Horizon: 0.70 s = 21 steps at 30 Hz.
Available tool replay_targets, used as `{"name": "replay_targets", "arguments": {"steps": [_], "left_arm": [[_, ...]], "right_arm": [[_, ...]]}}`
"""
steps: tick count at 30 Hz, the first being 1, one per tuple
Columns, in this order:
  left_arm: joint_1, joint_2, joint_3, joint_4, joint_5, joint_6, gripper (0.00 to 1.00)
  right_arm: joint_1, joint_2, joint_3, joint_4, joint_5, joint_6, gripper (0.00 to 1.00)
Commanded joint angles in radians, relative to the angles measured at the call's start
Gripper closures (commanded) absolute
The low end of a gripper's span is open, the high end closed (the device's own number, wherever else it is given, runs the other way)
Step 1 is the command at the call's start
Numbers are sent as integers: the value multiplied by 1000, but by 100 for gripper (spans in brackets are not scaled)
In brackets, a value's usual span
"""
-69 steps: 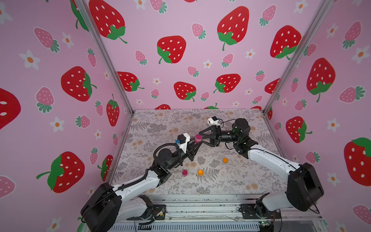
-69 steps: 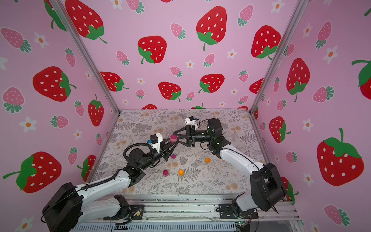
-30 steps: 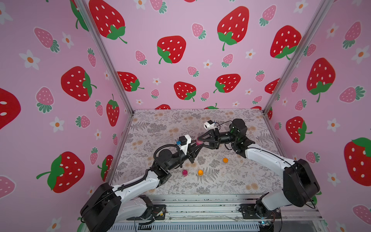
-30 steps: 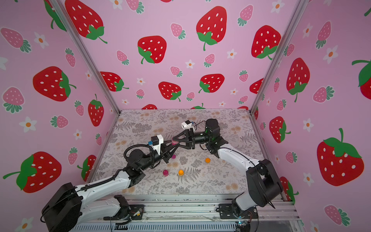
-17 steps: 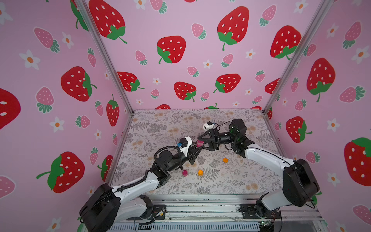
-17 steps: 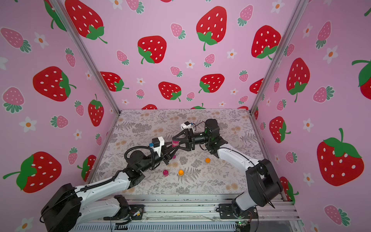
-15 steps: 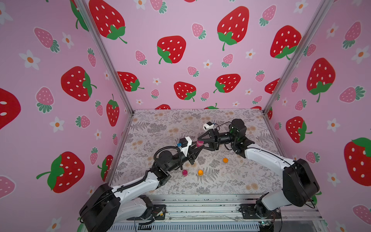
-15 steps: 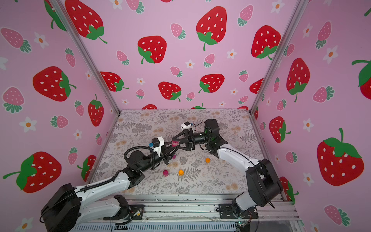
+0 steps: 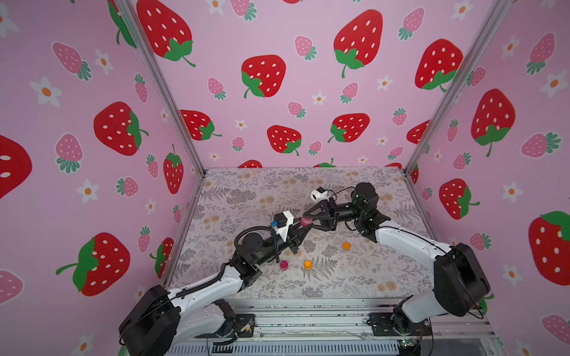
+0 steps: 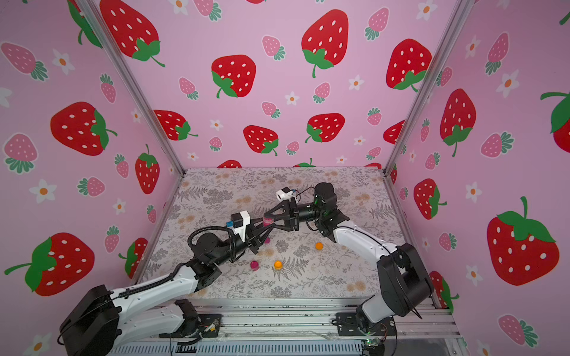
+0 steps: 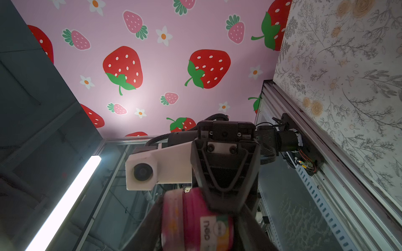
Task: Close the paint jar lid
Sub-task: Screw the lid onto the paint jar.
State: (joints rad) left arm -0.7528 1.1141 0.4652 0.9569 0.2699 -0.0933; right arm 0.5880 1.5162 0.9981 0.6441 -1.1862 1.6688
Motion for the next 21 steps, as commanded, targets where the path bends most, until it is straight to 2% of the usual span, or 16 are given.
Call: {"name": "replay_targets", "arguments": {"steps": [1,3,5,8,13,19,21], "left_arm": [[-38,-4,-4,-9,91,53,75],[-40,-3,-3,-10,92,53,75],[-40,-1,-5,-10,92,53,76],[-40,2,-5,-10,85,52,76],[-32,1,1,-28,83,42,76],[10,15,23,-29,126,0,76],[30,25,28,-18,145,-17,76]], "right_arm": [[19,27,20,5,72,43,74],[21,29,22,-2,70,47,78],[19,32,22,-8,64,47,77],[13,15,33,-88,60,-23,50],[-54,-68,117,-522,68,-417,33],[-181,-139,170,-843,94,-730,28],[-213,-148,223,-1037,147,-919,27]]}}
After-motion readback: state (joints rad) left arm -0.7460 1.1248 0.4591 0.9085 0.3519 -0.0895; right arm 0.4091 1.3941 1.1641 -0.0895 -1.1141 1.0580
